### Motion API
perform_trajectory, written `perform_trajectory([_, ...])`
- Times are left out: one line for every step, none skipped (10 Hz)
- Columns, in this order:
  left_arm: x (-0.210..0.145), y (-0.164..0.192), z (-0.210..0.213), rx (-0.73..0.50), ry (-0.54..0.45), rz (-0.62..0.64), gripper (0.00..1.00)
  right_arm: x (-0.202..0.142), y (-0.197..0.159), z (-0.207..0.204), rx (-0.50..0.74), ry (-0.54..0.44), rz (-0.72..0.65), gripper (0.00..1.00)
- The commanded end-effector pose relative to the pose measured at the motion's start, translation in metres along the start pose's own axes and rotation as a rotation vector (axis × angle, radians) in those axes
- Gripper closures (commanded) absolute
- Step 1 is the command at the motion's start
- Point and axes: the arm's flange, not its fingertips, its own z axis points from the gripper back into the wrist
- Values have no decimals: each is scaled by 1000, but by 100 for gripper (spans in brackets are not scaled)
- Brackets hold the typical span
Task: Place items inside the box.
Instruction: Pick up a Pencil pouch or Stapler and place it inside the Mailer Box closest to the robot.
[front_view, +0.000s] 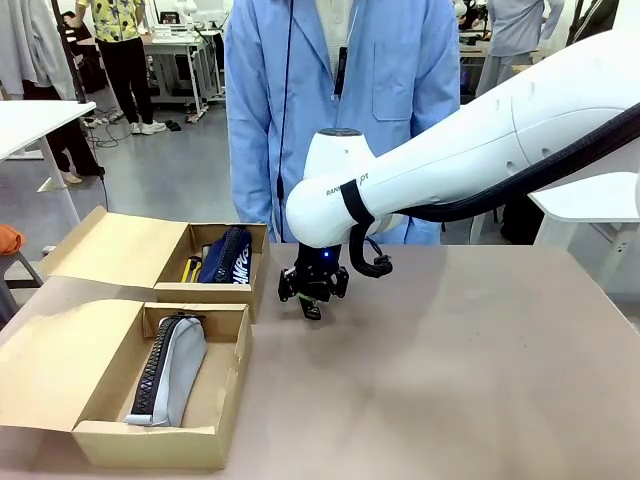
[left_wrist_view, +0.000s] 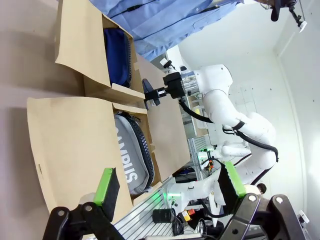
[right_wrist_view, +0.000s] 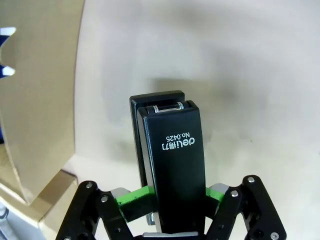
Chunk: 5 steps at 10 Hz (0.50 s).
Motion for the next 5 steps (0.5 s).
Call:
perform_trajectory([0,-2,0,-18,-13,-18,0,-46,-11,63,64,-11,-61,100])
perform_trajectory([0,-2,0,-18,-13,-18,0,-88,-25,111,136,28,-121,100])
perform_trajectory([0,-2,0,-18,-13,-18,0,-128,-36,141,154,-17,-158,100])
perform_trajectory([0,-2,0,-18,-13,-18,0,-164,-46,159,193,-14,-171,100])
perform_trajectory([0,-2,0,-18,-13,-18,0,-203,-57,170,230,52,-162,100])
